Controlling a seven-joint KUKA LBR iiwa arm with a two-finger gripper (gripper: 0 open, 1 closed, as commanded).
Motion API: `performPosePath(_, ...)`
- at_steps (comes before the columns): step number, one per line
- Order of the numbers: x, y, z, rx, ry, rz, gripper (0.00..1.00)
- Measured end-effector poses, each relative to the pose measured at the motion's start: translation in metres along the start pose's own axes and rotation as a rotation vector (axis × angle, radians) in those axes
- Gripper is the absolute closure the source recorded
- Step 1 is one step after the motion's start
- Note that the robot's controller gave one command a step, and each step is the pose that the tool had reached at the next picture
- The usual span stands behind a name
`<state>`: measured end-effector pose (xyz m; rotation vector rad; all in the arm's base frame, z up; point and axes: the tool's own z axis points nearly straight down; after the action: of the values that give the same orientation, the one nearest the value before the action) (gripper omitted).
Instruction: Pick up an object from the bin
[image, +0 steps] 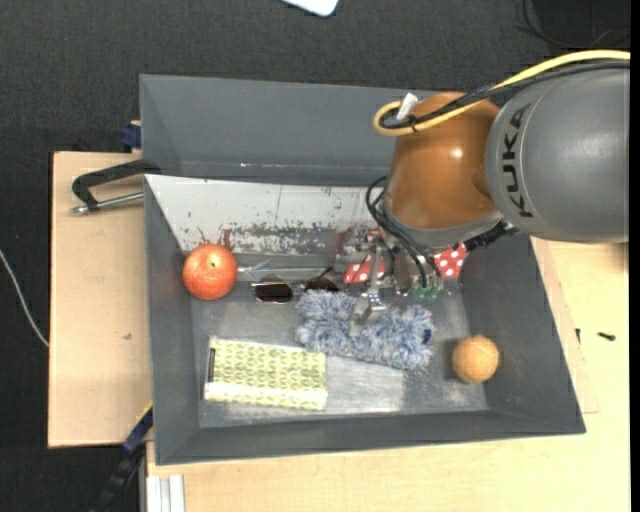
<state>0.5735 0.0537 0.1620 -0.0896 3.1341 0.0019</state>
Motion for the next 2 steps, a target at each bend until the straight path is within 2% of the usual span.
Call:
performPosePath(1,0.017,-0.021,0.017,-0.001,0.009,-0.116,0.00)
performPosePath(2,0.018,-0.044,0.004,0.000,0.001,-0.019,0.00)
